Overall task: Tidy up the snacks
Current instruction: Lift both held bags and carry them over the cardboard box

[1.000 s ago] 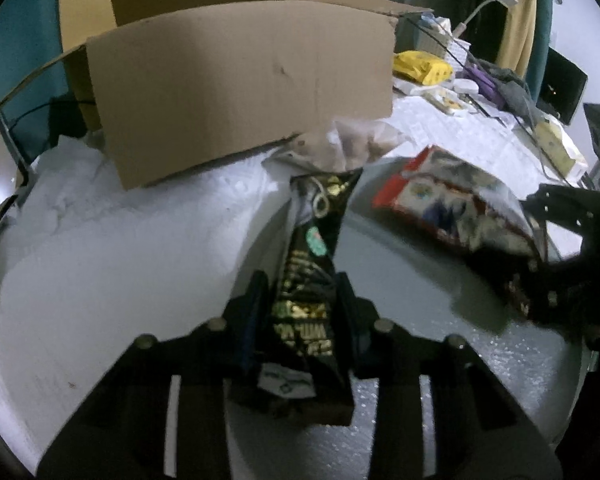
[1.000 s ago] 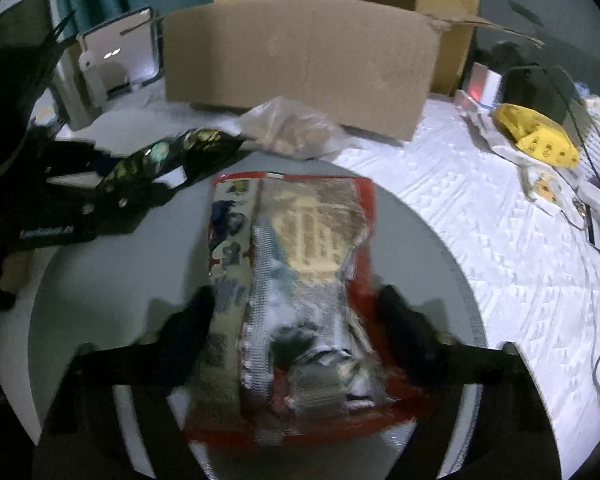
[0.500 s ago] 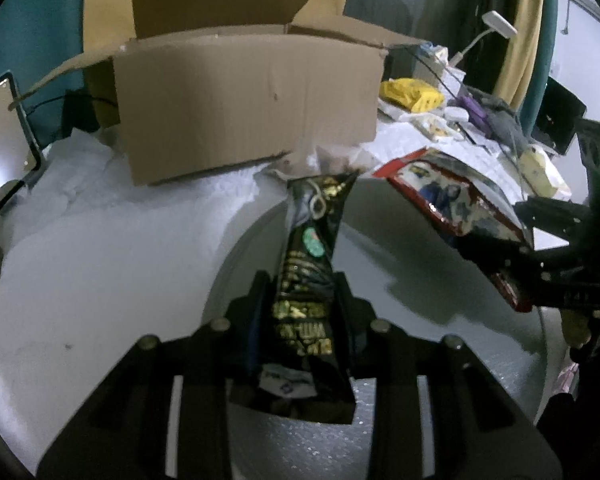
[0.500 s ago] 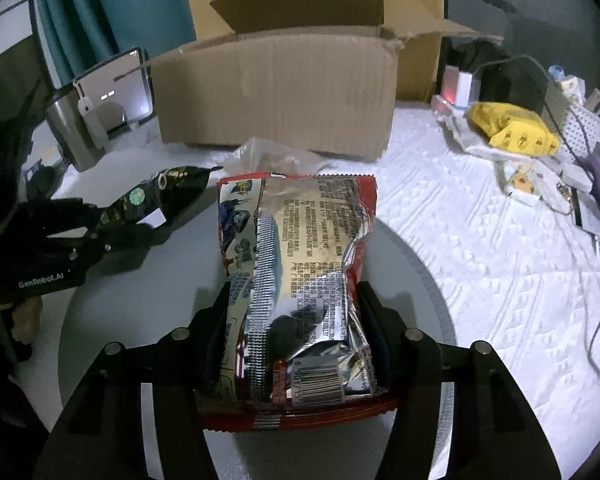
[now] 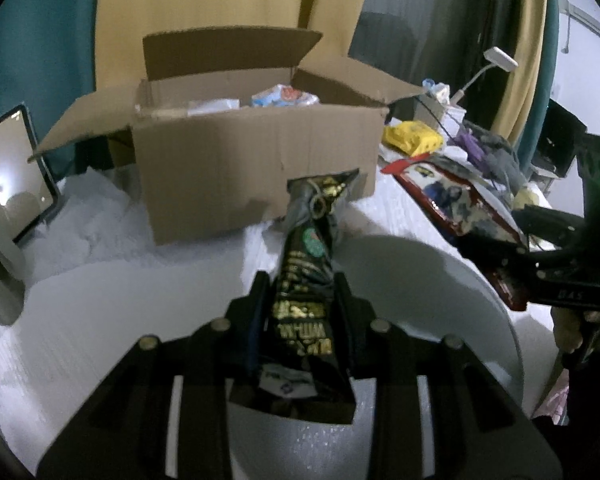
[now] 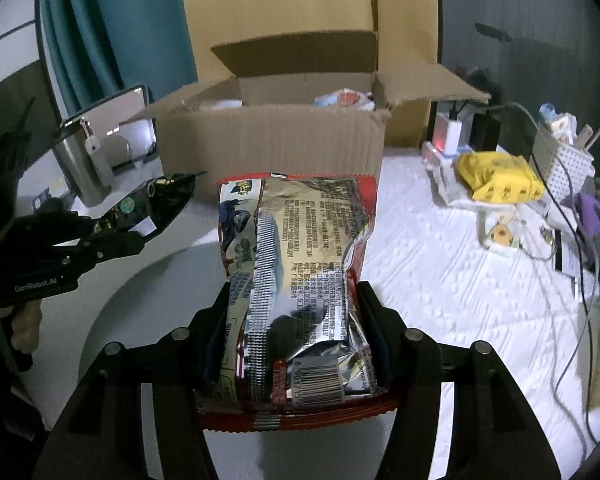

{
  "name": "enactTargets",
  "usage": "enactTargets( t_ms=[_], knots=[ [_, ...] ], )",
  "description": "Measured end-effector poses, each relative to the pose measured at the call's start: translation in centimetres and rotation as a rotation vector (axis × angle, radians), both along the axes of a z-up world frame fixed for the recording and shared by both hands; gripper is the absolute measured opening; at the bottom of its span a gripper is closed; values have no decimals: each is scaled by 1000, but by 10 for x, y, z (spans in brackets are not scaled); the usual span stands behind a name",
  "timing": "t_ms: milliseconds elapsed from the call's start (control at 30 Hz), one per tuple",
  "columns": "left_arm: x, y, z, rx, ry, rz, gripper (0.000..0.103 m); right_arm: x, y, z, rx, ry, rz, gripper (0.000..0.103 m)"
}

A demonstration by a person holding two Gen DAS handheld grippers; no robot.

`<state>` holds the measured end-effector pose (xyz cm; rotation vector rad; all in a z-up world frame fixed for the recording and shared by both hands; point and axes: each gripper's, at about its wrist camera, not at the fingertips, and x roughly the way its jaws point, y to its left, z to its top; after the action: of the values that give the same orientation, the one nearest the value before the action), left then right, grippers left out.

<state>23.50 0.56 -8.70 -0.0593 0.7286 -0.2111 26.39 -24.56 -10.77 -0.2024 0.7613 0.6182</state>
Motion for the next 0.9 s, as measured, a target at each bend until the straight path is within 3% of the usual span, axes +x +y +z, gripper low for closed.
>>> enactTargets(
  t_ms=[900],
  knots=[
    [63,24,47,-16,-75,51,32,65,17,43,43,-71,17,61]
  ],
)
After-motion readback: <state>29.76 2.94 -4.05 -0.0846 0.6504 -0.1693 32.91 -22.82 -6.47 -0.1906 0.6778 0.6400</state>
